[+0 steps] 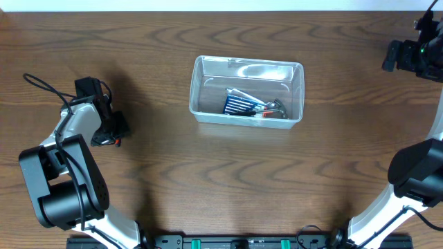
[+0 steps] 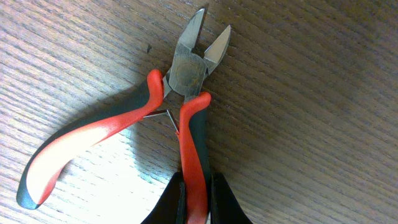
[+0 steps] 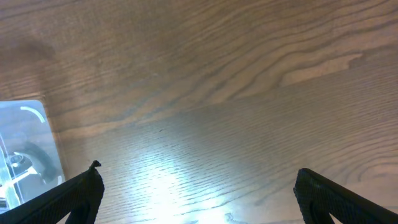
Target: Pack container
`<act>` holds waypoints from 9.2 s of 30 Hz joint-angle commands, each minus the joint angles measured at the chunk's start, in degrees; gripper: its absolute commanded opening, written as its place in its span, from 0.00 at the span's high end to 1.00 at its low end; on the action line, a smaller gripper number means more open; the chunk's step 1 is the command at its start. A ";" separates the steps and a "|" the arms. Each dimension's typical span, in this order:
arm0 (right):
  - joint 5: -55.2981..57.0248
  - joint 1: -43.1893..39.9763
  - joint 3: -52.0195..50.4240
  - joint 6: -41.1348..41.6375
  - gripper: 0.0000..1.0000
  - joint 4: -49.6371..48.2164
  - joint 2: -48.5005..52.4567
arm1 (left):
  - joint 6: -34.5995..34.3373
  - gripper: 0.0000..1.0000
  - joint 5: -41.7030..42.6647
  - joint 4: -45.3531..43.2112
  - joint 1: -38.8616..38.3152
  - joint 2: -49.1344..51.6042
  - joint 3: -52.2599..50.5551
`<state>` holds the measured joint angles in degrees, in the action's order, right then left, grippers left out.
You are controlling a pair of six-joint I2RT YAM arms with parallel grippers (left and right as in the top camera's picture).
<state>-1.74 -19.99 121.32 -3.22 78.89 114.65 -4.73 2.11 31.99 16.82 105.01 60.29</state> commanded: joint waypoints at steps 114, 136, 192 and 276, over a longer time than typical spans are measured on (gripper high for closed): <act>-1.27 0.57 0.07 -0.70 0.01 0.31 -0.22 | 3.69 0.02 -0.68 15.58 24.90 2.49 11.76; 0.22 0.57 0.07 -0.70 0.01 0.63 -0.22 | 3.10 0.01 2.45 6.21 27.17 2.49 1.42; 0.17 0.57 0.07 -0.63 0.01 1.64 -0.22 | 3.13 0.80 2.43 1.55 27.26 2.49 -0.90; -0.20 1.27 0.09 -0.22 0.01 -0.50 -0.24 | 38.80 0.14 5.18 -0.33 -41.51 7.08 26.71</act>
<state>-1.85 -19.88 121.32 -3.20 79.15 114.65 38.70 8.67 31.48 -25.21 116.55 85.10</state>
